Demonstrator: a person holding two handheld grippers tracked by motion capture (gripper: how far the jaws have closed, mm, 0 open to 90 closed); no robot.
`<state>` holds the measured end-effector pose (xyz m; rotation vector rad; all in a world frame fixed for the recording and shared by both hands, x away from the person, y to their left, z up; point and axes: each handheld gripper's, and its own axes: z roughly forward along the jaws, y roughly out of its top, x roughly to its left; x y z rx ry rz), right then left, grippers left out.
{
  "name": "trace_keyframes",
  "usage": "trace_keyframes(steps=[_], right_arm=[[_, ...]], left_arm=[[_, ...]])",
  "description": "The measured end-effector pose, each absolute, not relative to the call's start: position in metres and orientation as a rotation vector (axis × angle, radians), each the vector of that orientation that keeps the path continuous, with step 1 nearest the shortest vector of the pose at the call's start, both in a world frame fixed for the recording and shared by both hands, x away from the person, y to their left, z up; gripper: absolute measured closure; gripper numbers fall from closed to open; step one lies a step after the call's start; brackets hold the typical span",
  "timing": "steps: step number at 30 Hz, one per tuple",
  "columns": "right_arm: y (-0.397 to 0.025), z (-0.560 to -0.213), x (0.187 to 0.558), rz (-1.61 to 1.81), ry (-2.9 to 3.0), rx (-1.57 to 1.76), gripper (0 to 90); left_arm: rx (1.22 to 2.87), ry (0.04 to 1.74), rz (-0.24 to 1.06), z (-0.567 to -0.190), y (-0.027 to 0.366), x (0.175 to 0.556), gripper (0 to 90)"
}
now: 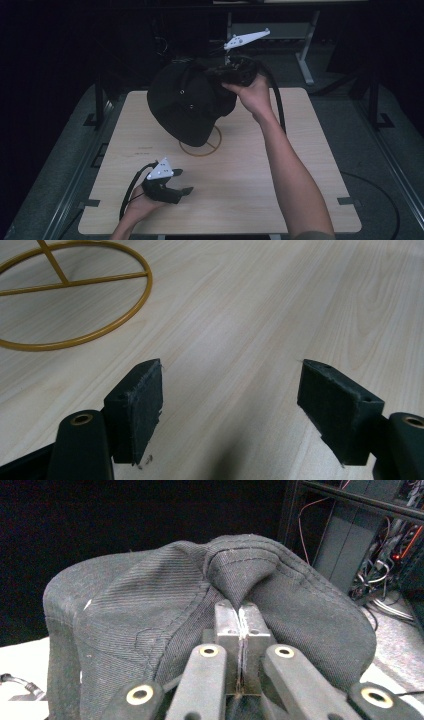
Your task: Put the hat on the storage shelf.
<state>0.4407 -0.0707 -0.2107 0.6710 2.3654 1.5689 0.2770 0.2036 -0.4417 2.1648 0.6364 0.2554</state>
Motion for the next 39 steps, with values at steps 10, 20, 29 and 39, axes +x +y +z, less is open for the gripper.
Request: trace_keyframes(steps=[10,20,29,39], right_arm=[[-0.053,-0.220,0.450,1.605,2.367,0.685,89.3],[-0.032,-0.228,0.451,1.580,2.397,0.657,88.7],[-0.016,-0.235,0.454,1.582,2.433,0.629,84.6],[-0.051,-0.232,0.444,1.661,2.366,0.687,57.3]], left_arm=[[2.167,0.635,0.255,-0.442,0.203,0.277,25.4],[2.173,0.629,0.251,-0.442,0.202,0.276,25.5],[2.177,0.623,0.251,-0.442,0.202,0.277,25.6],[2.160,0.644,0.253,-0.443,0.207,0.273,25.5]])
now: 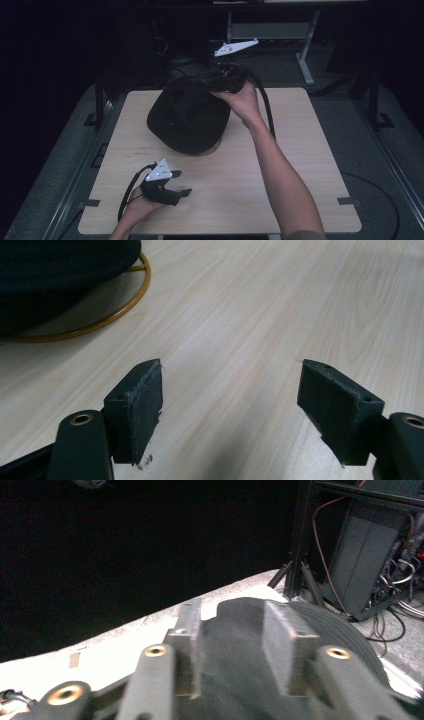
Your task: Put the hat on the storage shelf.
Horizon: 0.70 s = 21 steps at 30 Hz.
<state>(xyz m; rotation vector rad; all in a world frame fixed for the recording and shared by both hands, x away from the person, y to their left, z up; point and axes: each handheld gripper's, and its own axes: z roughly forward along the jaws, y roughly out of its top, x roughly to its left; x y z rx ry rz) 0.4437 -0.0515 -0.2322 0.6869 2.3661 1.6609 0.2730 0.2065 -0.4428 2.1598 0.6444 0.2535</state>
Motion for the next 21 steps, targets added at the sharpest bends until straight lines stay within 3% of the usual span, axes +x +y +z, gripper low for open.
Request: trace_keyframes(steps=[21], right_arm=[[-0.135,-0.263,0.413,1.601,2.306,0.848,32.3]], left_arm=[[2.121,0.675,0.248,-0.441,0.210,0.278,23.3]])
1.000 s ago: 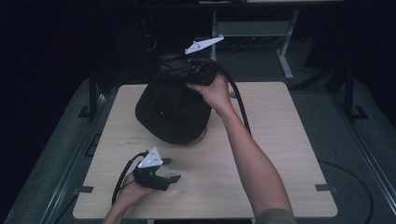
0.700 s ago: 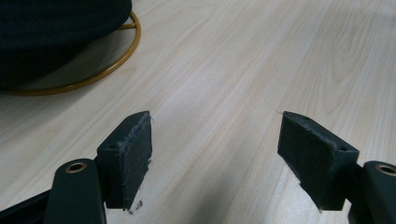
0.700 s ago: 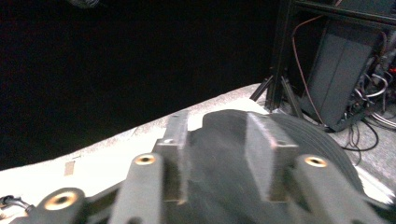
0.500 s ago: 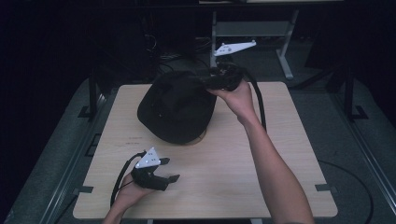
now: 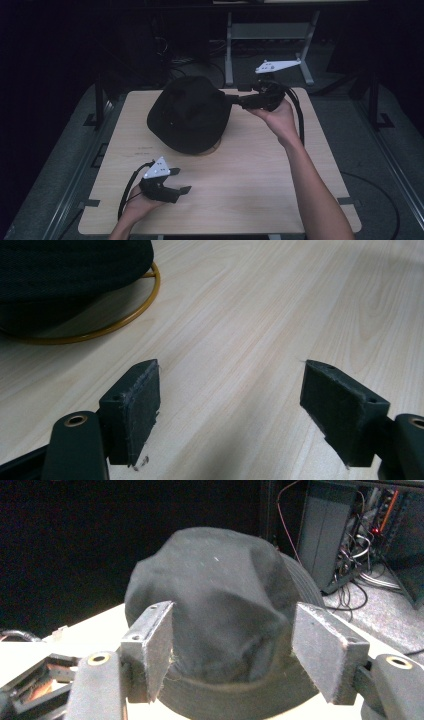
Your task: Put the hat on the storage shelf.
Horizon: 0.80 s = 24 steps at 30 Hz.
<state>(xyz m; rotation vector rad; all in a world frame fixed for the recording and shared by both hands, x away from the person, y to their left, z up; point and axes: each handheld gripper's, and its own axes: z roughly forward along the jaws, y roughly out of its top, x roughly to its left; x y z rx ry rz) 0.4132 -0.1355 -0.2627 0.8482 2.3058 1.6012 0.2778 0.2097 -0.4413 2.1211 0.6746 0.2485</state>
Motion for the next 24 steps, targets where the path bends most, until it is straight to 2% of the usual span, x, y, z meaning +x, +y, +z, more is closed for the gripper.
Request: trace_keyframes(steps=[24], right_arm=[[-0.191,-0.302,0.377,1.604,2.253,0.982,26.8]], left_arm=[[2.095,0.682,0.270,-0.439,0.212,0.279,23.4]])
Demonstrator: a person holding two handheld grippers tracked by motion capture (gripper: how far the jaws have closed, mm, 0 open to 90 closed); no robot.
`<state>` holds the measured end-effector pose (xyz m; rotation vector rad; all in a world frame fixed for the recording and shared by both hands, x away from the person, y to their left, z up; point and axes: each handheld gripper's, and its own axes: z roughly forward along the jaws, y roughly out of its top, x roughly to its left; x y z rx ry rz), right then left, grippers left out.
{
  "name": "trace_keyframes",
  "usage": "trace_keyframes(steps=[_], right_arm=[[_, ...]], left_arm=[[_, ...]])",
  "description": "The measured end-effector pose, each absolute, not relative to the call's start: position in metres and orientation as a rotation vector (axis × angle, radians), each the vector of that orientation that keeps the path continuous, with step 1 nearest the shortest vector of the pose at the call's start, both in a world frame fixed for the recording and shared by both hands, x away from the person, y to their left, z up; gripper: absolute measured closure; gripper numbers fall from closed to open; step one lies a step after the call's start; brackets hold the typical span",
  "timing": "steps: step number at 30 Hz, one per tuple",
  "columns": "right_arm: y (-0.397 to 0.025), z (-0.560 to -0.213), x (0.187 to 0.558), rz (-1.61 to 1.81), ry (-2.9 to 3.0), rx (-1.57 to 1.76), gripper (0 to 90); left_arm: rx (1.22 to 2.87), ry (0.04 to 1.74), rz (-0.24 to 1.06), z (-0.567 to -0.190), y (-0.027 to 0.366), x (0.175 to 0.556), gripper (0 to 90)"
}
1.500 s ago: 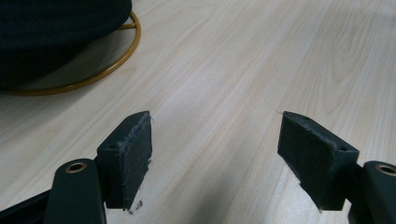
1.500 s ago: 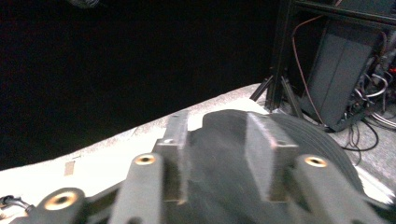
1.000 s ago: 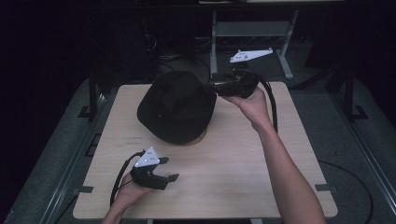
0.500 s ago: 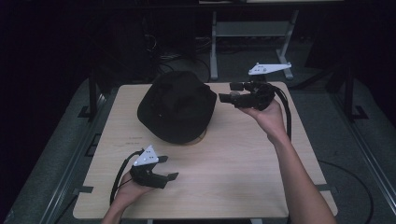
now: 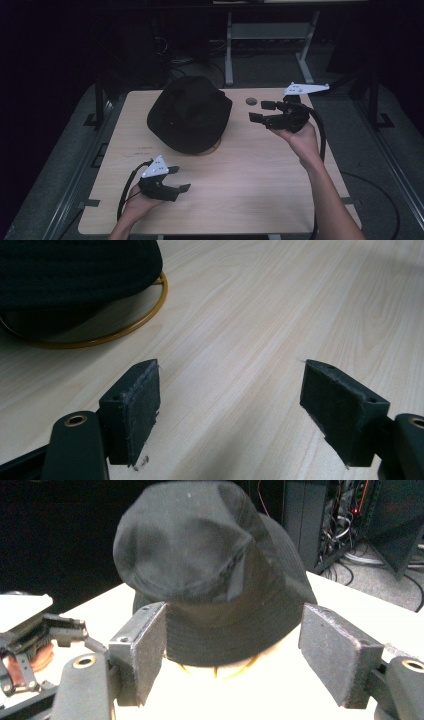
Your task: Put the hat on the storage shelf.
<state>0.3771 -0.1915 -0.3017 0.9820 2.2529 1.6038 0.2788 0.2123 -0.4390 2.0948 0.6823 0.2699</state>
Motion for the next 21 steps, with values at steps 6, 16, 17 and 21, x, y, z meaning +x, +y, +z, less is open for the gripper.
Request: trace_keyframes(steps=[6,16,17,21], right_arm=[[-0.200,-0.311,0.368,1.585,2.249,1.002,26.0],[-0.228,-0.340,0.339,1.591,2.216,1.071,24.7],[-0.235,-0.346,0.331,1.571,2.199,1.085,23.0],[-0.243,-0.354,0.316,1.577,2.172,1.095,22.6]], left_arm=[[2.088,0.690,0.265,-0.439,0.215,0.278,23.4],[2.081,0.705,0.269,-0.440,0.216,0.278,22.2],[2.082,0.703,0.271,-0.440,0.216,0.278,22.3],[2.072,0.704,0.271,-0.440,0.216,0.278,22.3]])
